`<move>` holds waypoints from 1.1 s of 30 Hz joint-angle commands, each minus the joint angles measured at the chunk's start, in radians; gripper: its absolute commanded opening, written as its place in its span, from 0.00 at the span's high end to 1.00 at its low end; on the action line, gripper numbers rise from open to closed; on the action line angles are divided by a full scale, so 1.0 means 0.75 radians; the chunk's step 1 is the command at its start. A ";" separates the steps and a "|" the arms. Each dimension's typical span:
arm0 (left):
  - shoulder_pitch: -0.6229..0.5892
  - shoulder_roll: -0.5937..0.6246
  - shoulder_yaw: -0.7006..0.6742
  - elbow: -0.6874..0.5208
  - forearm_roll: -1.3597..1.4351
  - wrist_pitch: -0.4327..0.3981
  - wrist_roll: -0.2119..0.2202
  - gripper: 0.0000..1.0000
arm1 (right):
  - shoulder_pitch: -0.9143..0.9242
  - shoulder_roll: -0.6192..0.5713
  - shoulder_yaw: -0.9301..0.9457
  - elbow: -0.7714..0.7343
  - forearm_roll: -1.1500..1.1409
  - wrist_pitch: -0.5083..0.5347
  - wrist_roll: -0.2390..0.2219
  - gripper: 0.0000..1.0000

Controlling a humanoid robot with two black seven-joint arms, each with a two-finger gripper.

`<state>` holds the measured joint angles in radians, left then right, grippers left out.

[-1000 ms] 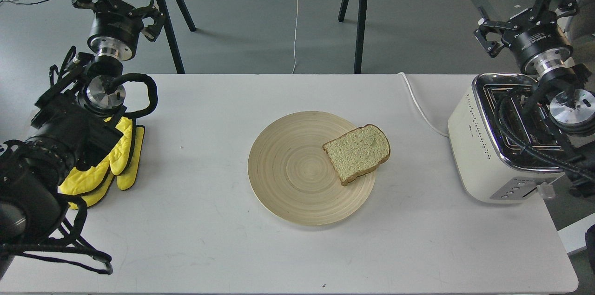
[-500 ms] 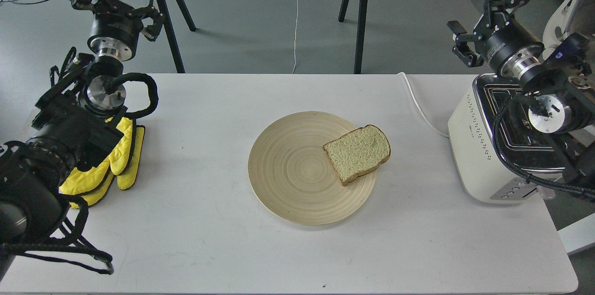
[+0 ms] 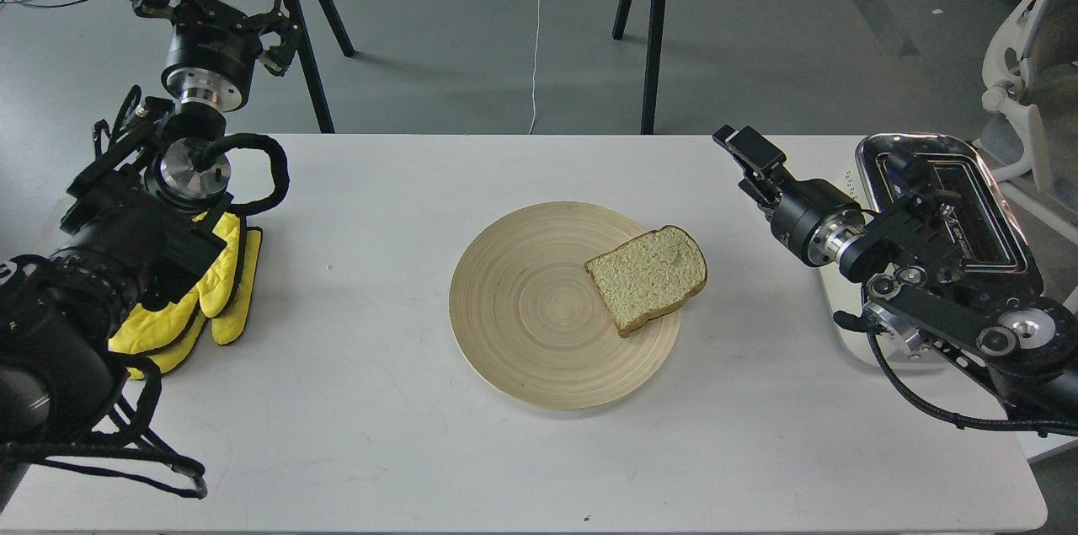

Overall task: Put bread in toaster with right arm
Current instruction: 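Lower the right gripper to the bread slice edge and close it, then lift the bread slice with the right gripper above the toaster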

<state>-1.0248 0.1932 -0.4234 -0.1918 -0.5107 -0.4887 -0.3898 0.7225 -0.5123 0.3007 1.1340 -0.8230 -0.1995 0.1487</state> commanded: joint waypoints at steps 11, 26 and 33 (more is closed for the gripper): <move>0.000 -0.002 -0.002 0.000 0.000 0.000 0.000 0.00 | -0.049 0.108 -0.280 -0.135 -0.005 -0.151 -0.012 0.20; 0.000 -0.002 -0.002 0.000 0.000 0.000 0.000 0.00 | -0.053 0.221 -0.280 -0.189 -0.011 -0.151 -0.008 0.56; 0.000 -0.004 0.000 0.000 0.000 0.000 0.000 0.00 | -0.045 0.209 -0.280 -0.189 -0.064 -0.151 -0.012 0.74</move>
<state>-1.0248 0.1912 -0.4250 -0.1917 -0.5108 -0.4887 -0.3896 0.6876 -0.3550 0.0907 0.9911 -0.8583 -0.3130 0.1404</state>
